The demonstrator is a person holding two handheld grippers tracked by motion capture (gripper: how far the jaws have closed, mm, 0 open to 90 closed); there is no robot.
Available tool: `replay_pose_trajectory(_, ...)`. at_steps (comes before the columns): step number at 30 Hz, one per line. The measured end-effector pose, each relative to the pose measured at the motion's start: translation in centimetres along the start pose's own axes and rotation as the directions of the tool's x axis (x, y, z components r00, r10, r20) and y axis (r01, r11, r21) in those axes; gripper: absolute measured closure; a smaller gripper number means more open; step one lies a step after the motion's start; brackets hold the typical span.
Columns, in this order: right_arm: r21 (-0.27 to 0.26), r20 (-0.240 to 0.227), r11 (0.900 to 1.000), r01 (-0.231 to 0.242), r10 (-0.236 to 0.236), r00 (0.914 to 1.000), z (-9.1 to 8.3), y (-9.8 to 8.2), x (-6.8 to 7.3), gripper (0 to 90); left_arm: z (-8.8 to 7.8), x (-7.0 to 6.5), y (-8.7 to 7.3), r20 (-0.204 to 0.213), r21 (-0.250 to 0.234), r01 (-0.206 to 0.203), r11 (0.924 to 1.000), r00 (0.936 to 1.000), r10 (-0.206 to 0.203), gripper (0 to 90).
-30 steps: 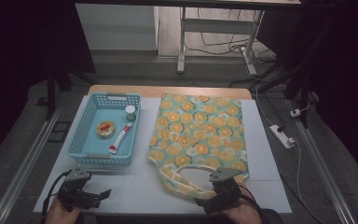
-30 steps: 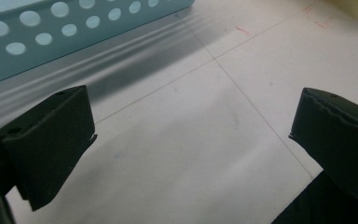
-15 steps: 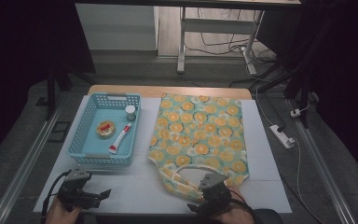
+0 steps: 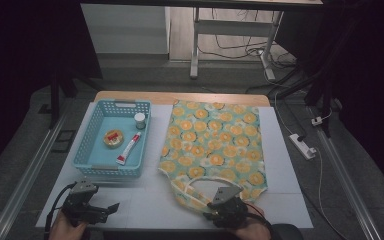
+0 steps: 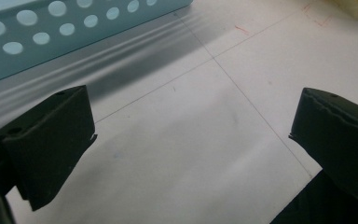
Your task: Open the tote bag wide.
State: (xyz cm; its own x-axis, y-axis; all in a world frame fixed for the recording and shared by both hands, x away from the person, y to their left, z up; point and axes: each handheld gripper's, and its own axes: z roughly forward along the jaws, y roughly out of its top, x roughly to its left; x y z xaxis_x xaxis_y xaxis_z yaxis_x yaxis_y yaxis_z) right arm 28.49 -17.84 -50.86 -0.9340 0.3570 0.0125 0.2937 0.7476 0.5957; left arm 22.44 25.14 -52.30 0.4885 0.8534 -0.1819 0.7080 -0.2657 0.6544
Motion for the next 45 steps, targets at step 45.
replay_pose_trajectory(45,-0.108,0.042,0.981,-0.163,0.168,0.9849,-2.5,5.4,-12.5,89.4,0.0,0.2,0.0,0.009,-0.001,0.012,0.9999,0.9999,-0.012,0.0)
